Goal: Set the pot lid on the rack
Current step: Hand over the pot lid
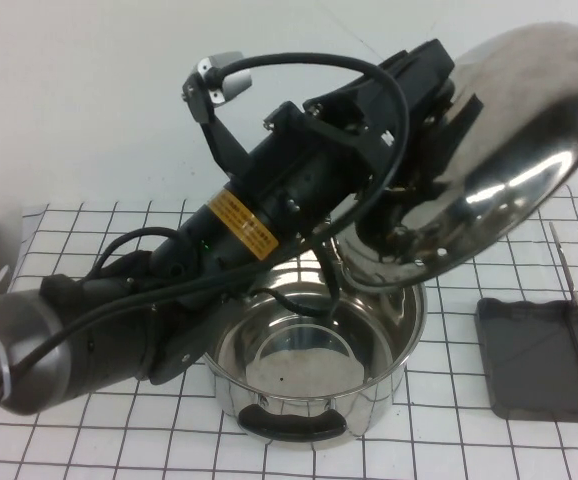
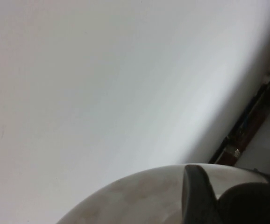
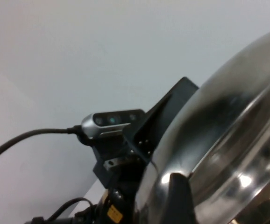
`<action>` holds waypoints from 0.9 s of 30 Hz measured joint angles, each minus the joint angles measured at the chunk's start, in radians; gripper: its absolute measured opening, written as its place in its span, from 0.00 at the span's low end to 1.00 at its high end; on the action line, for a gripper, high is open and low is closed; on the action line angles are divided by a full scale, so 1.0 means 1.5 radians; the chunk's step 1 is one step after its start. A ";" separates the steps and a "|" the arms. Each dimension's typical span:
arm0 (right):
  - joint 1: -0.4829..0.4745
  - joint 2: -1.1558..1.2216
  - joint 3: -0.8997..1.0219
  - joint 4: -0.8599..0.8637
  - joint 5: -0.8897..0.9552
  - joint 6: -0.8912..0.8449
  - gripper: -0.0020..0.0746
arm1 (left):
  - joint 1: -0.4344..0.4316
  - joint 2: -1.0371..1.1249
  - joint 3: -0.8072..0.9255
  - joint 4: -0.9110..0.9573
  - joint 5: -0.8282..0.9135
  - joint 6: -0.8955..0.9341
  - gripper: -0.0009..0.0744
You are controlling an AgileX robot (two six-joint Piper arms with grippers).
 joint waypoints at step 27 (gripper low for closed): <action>0.001 0.029 -0.016 -0.004 0.002 -0.017 0.66 | -0.005 0.040 0.000 0.081 -0.004 -0.041 0.43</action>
